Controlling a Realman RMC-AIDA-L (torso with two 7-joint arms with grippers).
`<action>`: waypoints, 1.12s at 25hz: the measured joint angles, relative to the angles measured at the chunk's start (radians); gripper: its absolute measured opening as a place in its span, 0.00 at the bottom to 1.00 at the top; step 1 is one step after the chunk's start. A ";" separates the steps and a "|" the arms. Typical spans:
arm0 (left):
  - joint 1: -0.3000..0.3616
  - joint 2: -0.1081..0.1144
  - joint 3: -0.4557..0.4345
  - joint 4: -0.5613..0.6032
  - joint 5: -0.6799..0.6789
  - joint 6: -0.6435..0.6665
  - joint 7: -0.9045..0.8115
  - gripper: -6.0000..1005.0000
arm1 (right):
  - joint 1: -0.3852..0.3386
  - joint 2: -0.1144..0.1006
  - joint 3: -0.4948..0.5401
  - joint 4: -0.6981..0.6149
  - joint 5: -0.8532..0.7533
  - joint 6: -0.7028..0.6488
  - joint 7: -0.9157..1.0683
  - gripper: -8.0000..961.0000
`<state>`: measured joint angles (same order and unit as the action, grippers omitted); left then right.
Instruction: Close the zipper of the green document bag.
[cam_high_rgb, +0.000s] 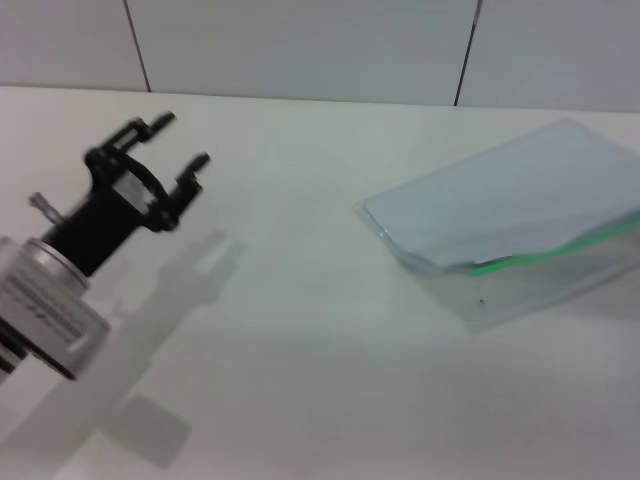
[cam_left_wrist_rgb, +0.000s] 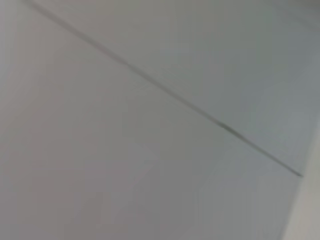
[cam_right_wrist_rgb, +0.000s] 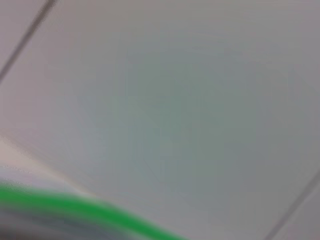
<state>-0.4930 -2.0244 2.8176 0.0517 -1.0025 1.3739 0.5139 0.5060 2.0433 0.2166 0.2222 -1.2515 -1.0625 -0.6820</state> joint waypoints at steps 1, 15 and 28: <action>0.004 0.000 -0.004 0.000 -0.031 0.022 -0.029 0.54 | -0.009 0.000 -0.002 0.016 0.006 -0.036 0.000 0.20; 0.033 0.002 -0.013 0.001 -0.285 0.227 -0.387 0.56 | -0.083 -0.007 -0.266 0.069 -0.028 -0.556 0.469 0.71; 0.045 -0.004 -0.035 -0.001 -0.392 0.273 -0.559 0.55 | -0.074 -0.008 -0.301 0.045 -0.044 -0.614 0.686 0.94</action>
<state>-0.4483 -2.0279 2.7823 0.0506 -1.3949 1.6465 -0.0452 0.4317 2.0351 -0.0847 0.2669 -1.2958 -1.6765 0.0039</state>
